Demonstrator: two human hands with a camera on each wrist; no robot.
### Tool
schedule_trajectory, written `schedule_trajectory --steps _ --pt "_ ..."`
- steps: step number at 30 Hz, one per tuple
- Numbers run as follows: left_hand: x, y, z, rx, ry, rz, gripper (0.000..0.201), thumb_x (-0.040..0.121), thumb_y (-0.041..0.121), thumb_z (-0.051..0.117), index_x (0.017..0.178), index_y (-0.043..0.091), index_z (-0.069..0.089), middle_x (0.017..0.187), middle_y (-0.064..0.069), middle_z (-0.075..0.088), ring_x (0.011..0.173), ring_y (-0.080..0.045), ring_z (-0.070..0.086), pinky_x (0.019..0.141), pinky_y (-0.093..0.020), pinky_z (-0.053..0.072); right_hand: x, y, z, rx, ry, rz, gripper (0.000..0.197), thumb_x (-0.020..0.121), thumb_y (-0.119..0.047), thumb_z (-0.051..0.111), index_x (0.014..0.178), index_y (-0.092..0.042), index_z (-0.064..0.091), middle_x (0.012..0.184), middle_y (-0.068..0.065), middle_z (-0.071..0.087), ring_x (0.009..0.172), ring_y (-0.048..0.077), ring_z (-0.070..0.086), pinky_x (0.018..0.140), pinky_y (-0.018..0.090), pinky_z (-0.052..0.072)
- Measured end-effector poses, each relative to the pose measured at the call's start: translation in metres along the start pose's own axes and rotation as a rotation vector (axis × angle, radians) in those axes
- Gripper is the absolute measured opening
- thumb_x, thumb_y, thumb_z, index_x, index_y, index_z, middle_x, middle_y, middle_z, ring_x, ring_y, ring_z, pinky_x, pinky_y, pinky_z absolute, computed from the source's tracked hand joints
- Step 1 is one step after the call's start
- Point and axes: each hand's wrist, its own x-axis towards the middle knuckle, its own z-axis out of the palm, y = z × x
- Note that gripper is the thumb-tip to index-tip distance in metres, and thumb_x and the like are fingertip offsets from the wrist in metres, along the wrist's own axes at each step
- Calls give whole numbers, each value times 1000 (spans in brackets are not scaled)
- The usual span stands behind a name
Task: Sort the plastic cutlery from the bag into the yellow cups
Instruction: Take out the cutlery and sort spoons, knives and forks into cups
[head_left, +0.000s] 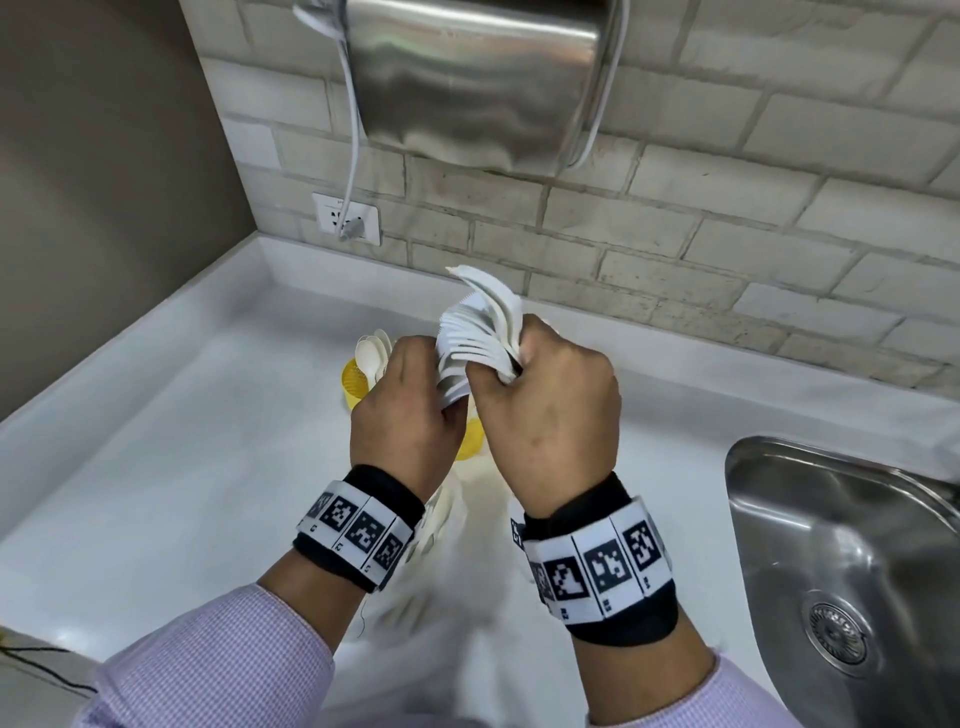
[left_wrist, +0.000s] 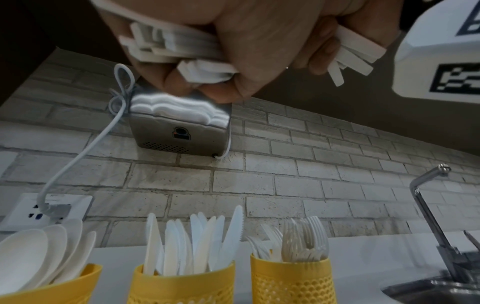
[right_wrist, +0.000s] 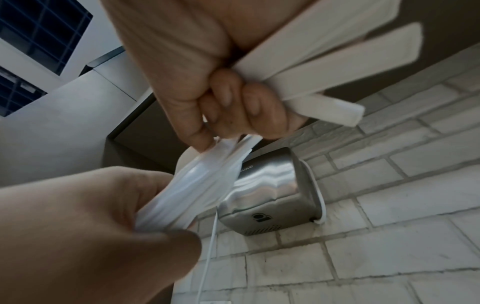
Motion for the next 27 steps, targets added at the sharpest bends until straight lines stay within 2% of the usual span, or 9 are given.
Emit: schedule_trajectory --steps 2,5,9,13,17,19,22,24,27 --pt "0 0 0 -9 3 23 25 86 15 65 109 7 60 103 -6 58 86 -17 44 56 -40 50 -2 0 -1 85 68 -16 14 80 -25 75 84 -17 64 58 -1 61 50 25 57 48 27 43" --pt "-2 -2 -1 -23 15 -8 20 86 12 64 103 10 54 94 1 51 76 -17 41 55 -36 44 -1 -1 -10 309 199 -38 22 84 -18 67 106 -12 70 77 1 72 64 20 64 60 29 52" --pt "-4 2 -3 0 12 -19 24 84 10 67 99 13 48 90 3 48 70 -28 47 56 -30 34 6 3 -13 467 252 2 20 84 -8 71 104 -6 72 89 8 69 78 15 62 73 12 45" --pt "-4 6 -3 -14 -8 -14 25 83 10 68 101 12 51 93 -3 58 72 -27 50 57 -31 37 5 4 -9 589 147 77 20 84 -9 72 102 -15 72 91 6 68 80 19 66 73 28 53" --pt "-3 0 -3 -56 -44 -53 22 86 14 65 101 14 49 85 10 51 65 -17 39 57 -27 33 10 2 -18 920 277 293 23 97 -9 65 100 -32 67 93 0 77 71 16 70 65 25 53" --pt "-2 -1 -4 -155 -85 -105 24 87 15 65 100 20 45 76 14 52 61 -10 45 54 -19 32 17 4 -25 1083 324 414 18 102 -7 56 97 -22 65 90 12 77 60 21 63 51 29 50" --pt "-2 1 -7 -416 -71 -174 23 91 17 69 110 18 58 86 16 67 76 -1 62 66 -12 44 27 15 -31 1442 370 728 8 103 -7 53 105 -2 59 86 15 75 69 25 69 61 33 57" --pt "-4 5 -12 -650 -146 -238 23 92 16 72 114 21 68 96 16 76 91 3 69 79 -11 49 30 25 -32 1648 351 847 8 102 -8 54 100 -1 58 81 9 70 74 25 73 67 34 60" --pt "-8 12 -17 -833 -305 -204 25 92 10 71 111 26 72 101 18 77 93 0 71 79 -14 52 28 36 -30 1749 316 993 15 102 -11 57 88 -5 59 74 3 64 69 18 73 65 31 61"
